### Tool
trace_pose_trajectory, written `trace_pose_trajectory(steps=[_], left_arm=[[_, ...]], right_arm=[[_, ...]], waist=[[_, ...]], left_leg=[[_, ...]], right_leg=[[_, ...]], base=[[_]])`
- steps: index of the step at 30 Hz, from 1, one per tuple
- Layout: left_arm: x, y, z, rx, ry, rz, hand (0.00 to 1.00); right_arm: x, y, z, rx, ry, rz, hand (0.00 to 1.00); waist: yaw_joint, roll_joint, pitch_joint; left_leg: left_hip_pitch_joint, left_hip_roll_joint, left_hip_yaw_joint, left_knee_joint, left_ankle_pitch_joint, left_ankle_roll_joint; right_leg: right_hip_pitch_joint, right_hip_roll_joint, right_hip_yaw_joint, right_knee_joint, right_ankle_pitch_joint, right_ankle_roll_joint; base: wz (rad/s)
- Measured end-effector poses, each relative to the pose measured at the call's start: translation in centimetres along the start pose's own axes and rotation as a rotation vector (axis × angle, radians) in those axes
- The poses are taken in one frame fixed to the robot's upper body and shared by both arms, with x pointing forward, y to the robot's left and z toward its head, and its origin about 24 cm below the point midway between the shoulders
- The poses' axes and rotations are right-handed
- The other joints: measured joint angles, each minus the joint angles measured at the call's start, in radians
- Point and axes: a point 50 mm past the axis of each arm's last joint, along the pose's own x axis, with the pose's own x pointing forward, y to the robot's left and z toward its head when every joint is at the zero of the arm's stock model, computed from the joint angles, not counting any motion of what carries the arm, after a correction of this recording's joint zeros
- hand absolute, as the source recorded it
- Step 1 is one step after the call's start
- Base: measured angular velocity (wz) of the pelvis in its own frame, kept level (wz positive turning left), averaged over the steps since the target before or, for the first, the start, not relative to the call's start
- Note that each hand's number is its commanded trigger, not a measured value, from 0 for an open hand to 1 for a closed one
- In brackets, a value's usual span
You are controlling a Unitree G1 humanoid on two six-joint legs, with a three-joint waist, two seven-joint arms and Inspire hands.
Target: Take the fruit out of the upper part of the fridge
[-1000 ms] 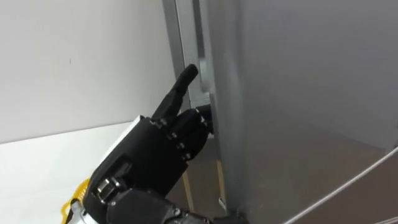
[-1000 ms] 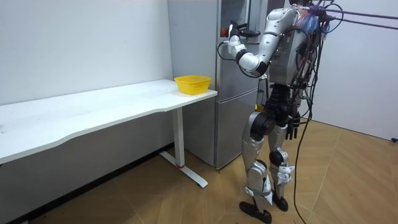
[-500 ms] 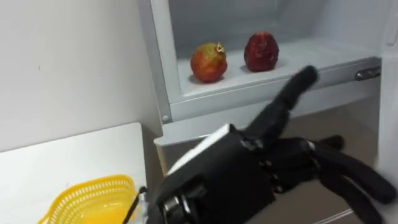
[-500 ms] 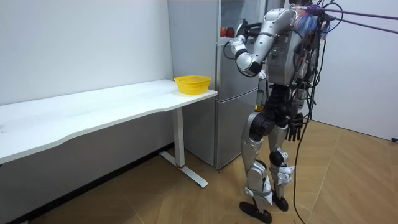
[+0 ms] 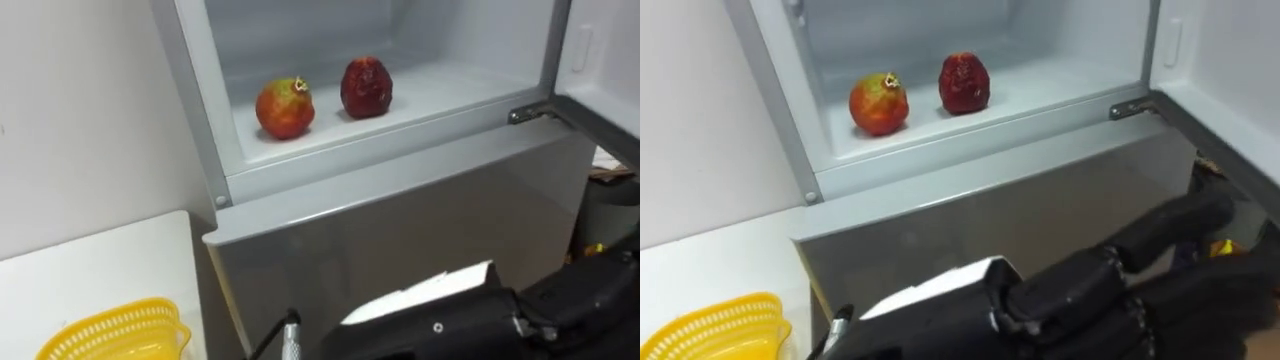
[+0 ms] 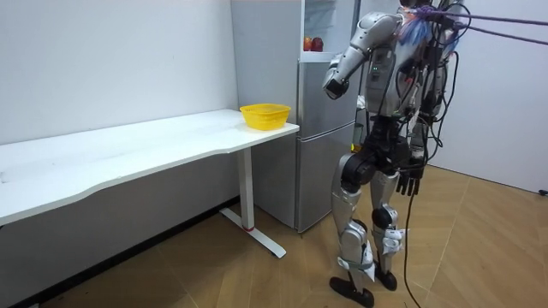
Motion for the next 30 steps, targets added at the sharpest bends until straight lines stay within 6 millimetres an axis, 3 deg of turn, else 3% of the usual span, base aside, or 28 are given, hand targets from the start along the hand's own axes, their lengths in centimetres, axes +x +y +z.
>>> trace_pose_trajectory(steps=[6, 12, 17, 21, 24, 25, 30], left_arm=[[0.3, 0.0, 0.0, 0.016, 0.003, -0.007, 0.00], [0.5, 0.1, -0.2, 0.024, 0.010, 0.034, 0.00], [0.0, 1.1, 0.7, 0.072, -0.009, 0.134, 0.00], [-1.8, 2.9, 3.2, 0.238, -0.027, 0.317, 0.00], [-3.4, 3.2, 5.3, 0.412, -0.054, 0.479, 0.00], [-4.2, 3.1, 6.2, 0.495, -0.060, 0.551, 0.00], [-7.0, 2.5, 8.9, 0.741, -0.109, 0.821, 0.00]], right_arm=[[0.0, -0.2, 0.7, 0.020, -0.034, 0.000, 0.00], [0.0, -0.2, 0.8, 0.044, -0.035, -0.014, 0.00], [0.0, -0.1, 0.6, 0.064, -0.041, -0.027, 0.00], [0.1, 0.9, -0.7, 0.087, -0.025, -0.028, 0.00], [0.3, 2.2, -1.5, 0.113, -0.003, -0.014, 0.00], [0.3, 2.5, -1.5, 0.116, -0.006, -0.006, 0.00], [0.4, 2.9, -1.2, 0.115, -0.035, -0.020, 0.00]], waist=[[-0.024, -0.012, 0.0061], [-0.026, -0.023, 0.0066], [-0.002, -0.024, 0.0057], [0.056, -0.034, -0.0078], [0.104, -0.051, -0.0081], [0.112, -0.058, -0.0118], [0.156, -0.069, -0.0112]], left_leg=[[0.002, 0.000, 0.006, -0.002, 0.000, -0.001], [0.001, 0.000, 0.009, -0.001, 0.000, -0.001], [0.004, 0.000, 0.009, 0.004, 0.001, -0.002], [0.011, 0.002, 0.009, 0.003, 0.004, -0.007], [0.041, 0.001, 0.009, -0.012, 0.008, -0.012], [0.042, 0.001, 0.007, -0.012, 0.008, -0.012], [0.057, -0.001, -0.008, -0.014, 0.008, -0.012]], right_leg=[[0.000, 0.000, 0.003, -0.009, 0.000, 0.000], [0.000, 0.000, 0.005, -0.012, 0.000, 0.000], [0.001, 0.001, 0.005, -0.009, 0.000, -0.001], [0.005, 0.002, 0.007, -0.008, -0.001, -0.003], [0.023, 0.003, 0.007, 0.001, -0.005, -0.008], [0.026, 0.002, 0.004, 0.003, -0.007, -0.008], [0.050, 0.003, -0.017, 0.001, -0.008, -0.008]], base=[[-0.02], [0.00], [-0.03], [-0.04], [-0.03], [0.03], [0.11]])
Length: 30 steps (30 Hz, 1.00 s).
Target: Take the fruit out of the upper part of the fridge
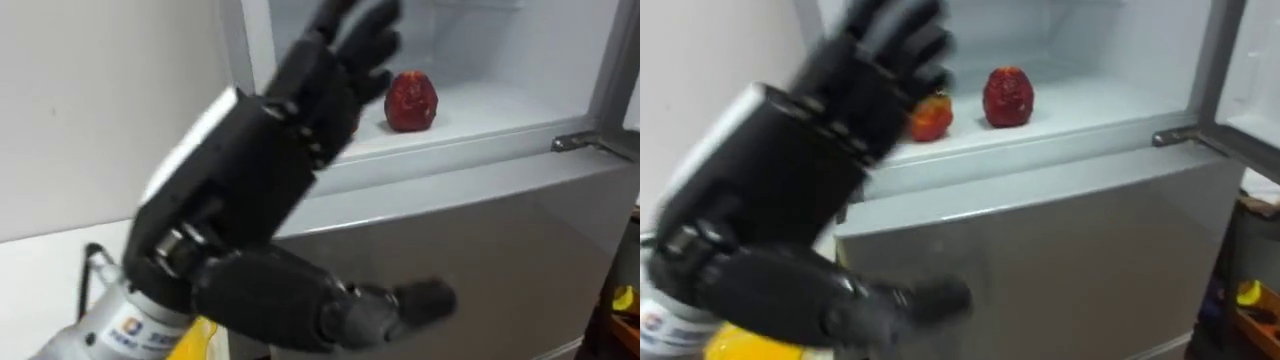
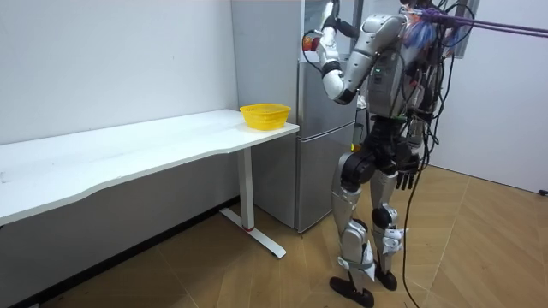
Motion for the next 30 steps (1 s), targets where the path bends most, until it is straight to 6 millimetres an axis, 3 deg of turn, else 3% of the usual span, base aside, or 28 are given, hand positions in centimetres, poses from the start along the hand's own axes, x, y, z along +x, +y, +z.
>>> trace_pose_trajectory(steps=[8, 14, 19, 22, 23, 26, 27, 30], left_arm=[[-3.1, 4.3, 1.6, 0.298, -0.011, 0.461, 0.00], [-7.6, 7.0, 2.4, 0.473, 0.055, 0.813, 0.00], [-13.8, 9.1, -1.1, 0.520, 0.363, 1.039, 0.00], [-19.3, 9.4, -3.6, 0.521, 0.617, 1.201, 0.00], [-20.1, 9.3, -3.8, 0.526, 0.653, 1.223, 0.00], [-23.9, 8.4, -5.5, 0.513, 0.807, 1.360, 0.00], [-25.7, 8.0, -6.2, 0.497, 0.885, 1.413, 0.00], [-31.1, 5.8, -8.3, 0.406, 1.139, 1.537, 0.00]], right_arm=[[0.0, 0.7, -1.0, 0.019, 0.014, -0.014, 0.00], [-0.1, 0.7, -1.8, 0.013, 0.022, -0.038, 0.00], [-0.2, 0.8, -2.2, 0.014, 0.034, -0.038, 0.00], [-0.2, 0.8, -2.1, 0.015, 0.031, -0.039, 0.00], [-0.2, 0.8, -2.1, 0.017, 0.031, -0.039, 0.00], [-0.2, 0.9, -2.5, 0.018, 0.054, -0.036, 0.00], [-0.2, 0.8, -2.2, 0.013, 0.045, -0.039, 0.00], [-0.2, 0.7, -1.6, 0.005, 0.031, -0.037, 0.00]], waist=[[0.057, -0.002, 0.0009], [0.086, 0.016, 0.0063], [0.090, 0.019, 0.0111], [0.103, 0.005, 0.0132], [0.103, 0.002, 0.0130], [0.108, -0.006, 0.0107], [0.112, -0.013, 0.0129], [0.106, -0.014, 0.0093]], left_leg=[[0.001, -0.004, -0.044, 0.001, 0.000, 0.000], [0.010, -0.009, -0.065, -0.006, 0.001, -0.002], [0.014, -0.015, -0.093, -0.015, 0.002, -0.003], [0.011, -0.014, -0.093, -0.005, -0.002, -0.005], [0.009, -0.014, -0.094, -0.005, -0.002, -0.005], [0.014, -0.015, -0.099, -0.006, -0.002, -0.005], [0.018, -0.015, -0.099, -0.007, -0.002, -0.005], [0.018, -0.015, -0.100, -0.007, -0.002, -0.005]], right_leg=[[0.030, -0.001, -0.046, -0.014, -0.003, 0.001], [0.040, 0.000, -0.066, -0.013, -0.004, 0.003], [0.055, -0.002, -0.086, -0.008, -0.008, 0.007], [0.053, -0.001, -0.089, -0.013, -0.011, 0.004], [0.054, 0.000, -0.091, -0.013, -0.011, 0.004], [0.058, -0.001, -0.098, -0.013, -0.011, 0.004], [0.061, -0.002, -0.099, -0.011, -0.011, 0.004], [0.060, -0.003, -0.102, -0.009, -0.011, 0.004]], base=[[0.16], [0.07], [0.10], [-0.01], [0.04], [0.04], [0.00], [0.00]])
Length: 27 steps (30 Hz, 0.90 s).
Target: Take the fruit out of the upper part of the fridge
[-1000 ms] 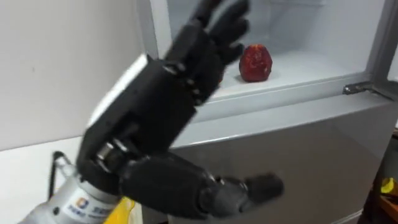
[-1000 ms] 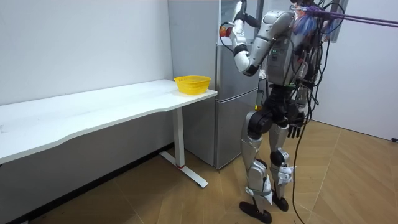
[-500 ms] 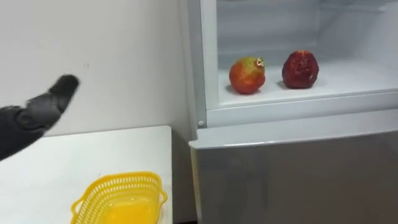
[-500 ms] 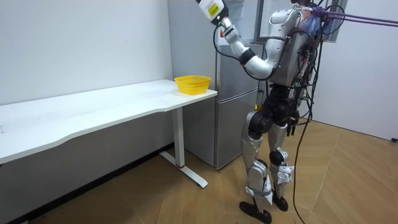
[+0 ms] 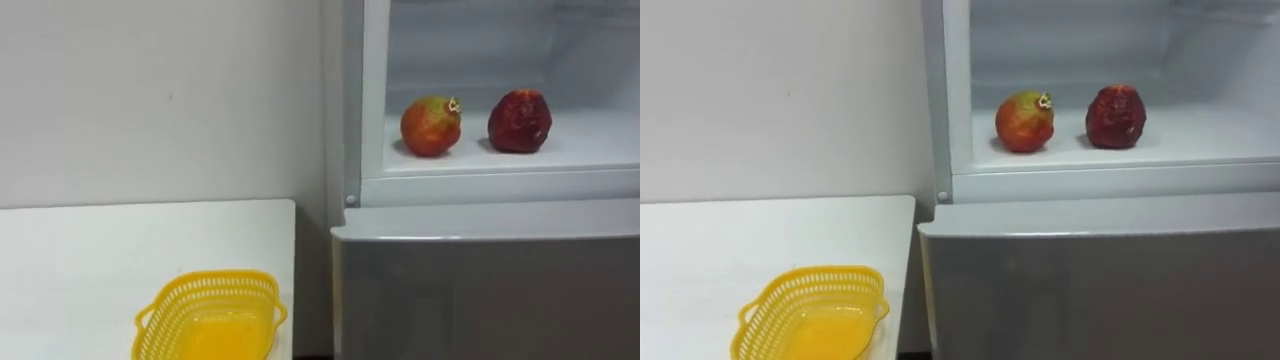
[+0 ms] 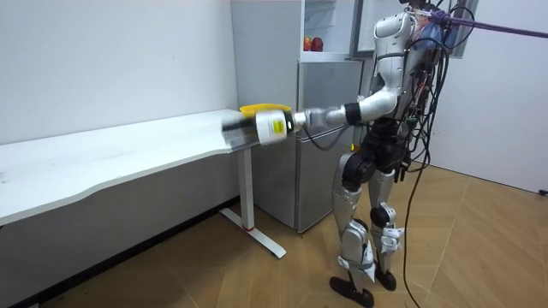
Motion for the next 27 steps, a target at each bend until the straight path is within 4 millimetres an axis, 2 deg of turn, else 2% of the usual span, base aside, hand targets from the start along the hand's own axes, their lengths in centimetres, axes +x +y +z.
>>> trace_pose_trajectory(steps=[1, 2, 4, 7, 10, 12, 16, 27], left_arm=[[-0.3, 0.5, -2.5, 0.049, 0.100, 0.018, 0.00], [-0.5, 0.8, -3.7, 0.077, 0.150, 0.026, 0.00], [-2.0, 2.4, -7.8, 0.148, 0.348, 0.058, 0.00], [-3.7, 4.6, -11.3, 0.242, 0.522, 0.078, 0.00], [-5.3, 6.1, -13.5, 0.351, 0.624, 0.041, 0.00], [-6.1, 6.6, -14.4, 0.419, 0.678, -0.002, 0.00], [-7.3, 6.6, -15.5, 0.443, 0.763, -0.077, 0.00], [-8.4, 5.8, -16.7, 0.342, 0.954, -0.249, 0.00]], right_arm=[[0.0, 0.0, 0.1, -0.004, -0.002, 0.002, 0.00], [0.0, 0.0, 0.2, -0.004, -0.003, 0.004, 0.00], [0.0, 0.2, 0.2, 0.005, 0.002, 0.010, 0.00], [0.0, 0.5, -0.1, 0.005, 0.025, 0.019, 0.00], [0.0, 0.8, -0.1, 0.011, 0.035, 0.031, 0.00], [0.0, 1.0, -0.2, 0.004, 0.039, 0.041, 0.00], [0.0, 1.4, -0.3, -0.020, 0.050, 0.078, 0.00], [-0.1, 1.7, -0.8, -0.022, 0.115, 0.128, 0.00]], waist=[[0.002, -0.002, -0.0012], [0.002, -0.003, -0.0011], [-0.001, -0.010, -0.0002], [-0.003, -0.013, 0.0014], [-0.001, -0.014, 0.0033], [-0.002, -0.012, 0.0032], [-0.002, -0.010, 0.0028], [-0.028, -0.012, 0.0018]], left_leg=[[0.000, 0.000, 0.000, 0.000, 0.000, 0.000], [0.001, 0.000, 0.000, 0.000, 0.000, 0.000], [0.003, 0.000, 0.000, -0.001, 0.000, 0.000], [0.017, 0.000, -0.005, -0.002, -0.003, 0.000], [0.017, 0.000, -0.005, -0.001, -0.003, 0.000], [0.015, -0.001, -0.005, 0.001, -0.003, 0.000], [0.012, -0.001, -0.005, 0.001, -0.002, 0.001], [0.007, -0.004, 0.003, 0.002, -0.003, 0.003]], right_leg=[[0.000, 0.000, 0.000, 0.001, 0.000, 0.000], [0.001, 0.000, -0.001, 0.002, 0.000, 0.000], [0.006, 0.000, -0.010, 0.000, 0.000, 0.000], [0.024, 0.000, -0.011, -0.003, 0.000, 0.000], [0.024, 0.000, -0.008, -0.003, 0.000, 0.000], [0.023, -0.001, -0.010, -0.003, 0.000, 0.000], [0.020, -0.009, -0.014, 0.000, 0.000, 0.000], [0.011, -0.010, 0.001, -0.003, -0.002, 0.000]], base=[[0.00], [0.00], [0.00], [0.04], [0.01], [0.00], [0.00], [-0.02]])
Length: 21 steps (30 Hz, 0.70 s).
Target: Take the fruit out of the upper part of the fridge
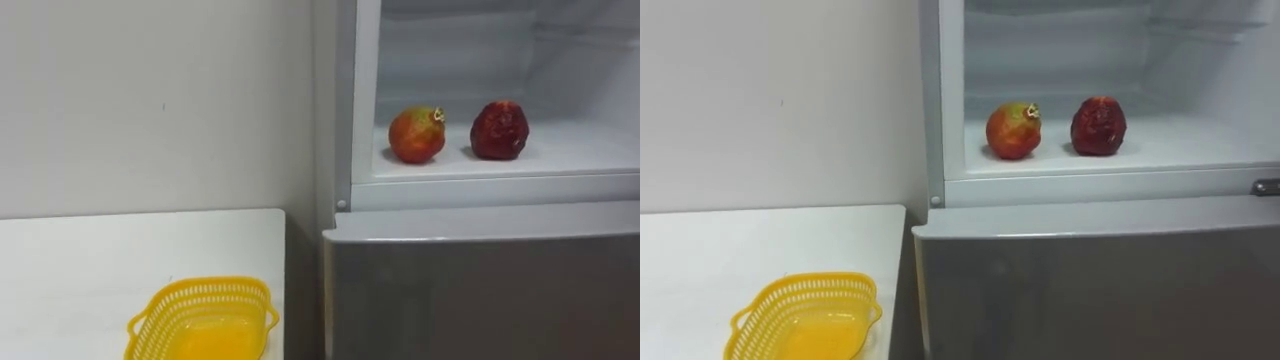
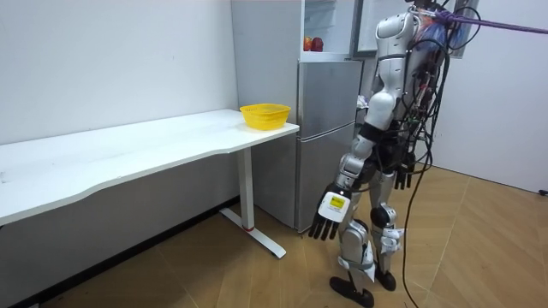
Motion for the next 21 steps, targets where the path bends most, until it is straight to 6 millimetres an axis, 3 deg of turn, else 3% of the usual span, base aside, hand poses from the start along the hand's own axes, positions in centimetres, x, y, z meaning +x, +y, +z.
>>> trace_pose_trajectory(steps=[11, 18, 20, 21], left_arm=[[0.0, -0.6, -1.2, -0.031, 0.096, -0.133, 0.00], [0.1, -1.0, -0.5, 0.007, 0.073, -0.160, 0.00], [0.1, -1.2, -0.3, 0.046, 0.066, -0.165, 0.00], [0.1, -1.4, -0.1, 0.055, 0.062, -0.165, 0.00]], right_arm=[[0.0, -0.1, -0.1, 0.107, 0.010, -0.036, 0.00], [-0.3, -1.3, 1.4, 0.244, -0.066, -0.152, 0.00], [-0.7, -2.2, 2.4, 0.263, -0.125, -0.214, 0.00], [-1.2, -3.1, 3.7, 0.318, -0.201, -0.255, 0.00]], waist=[[-0.016, 0.000, -0.0029], [-0.032, 0.000, -0.0061], [-0.035, 0.006, -0.0064], [-0.042, 0.011, -0.0059]], left_leg=[[-0.011, 0.000, 0.004, -0.002, -0.001, 0.001], [-0.028, 0.001, 0.006, 0.001, 0.000, 0.001], [-0.044, 0.002, 0.011, 0.003, 0.000, 0.001], [-0.046, 0.003, 0.018, 0.005, 0.001, 0.001]], right_leg=[[-0.016, 0.001, 0.011, 0.000, -0.006, 0.001], [-0.039, -0.001, 0.014, 0.004, -0.009, 0.000], [-0.058, -0.001, 0.015, 0.016, -0.007, -0.001], [-0.069, -0.002, 0.017, 0.019, -0.005, -0.003]], base=[[-0.03], [-0.01], [-0.11], [-0.13]])
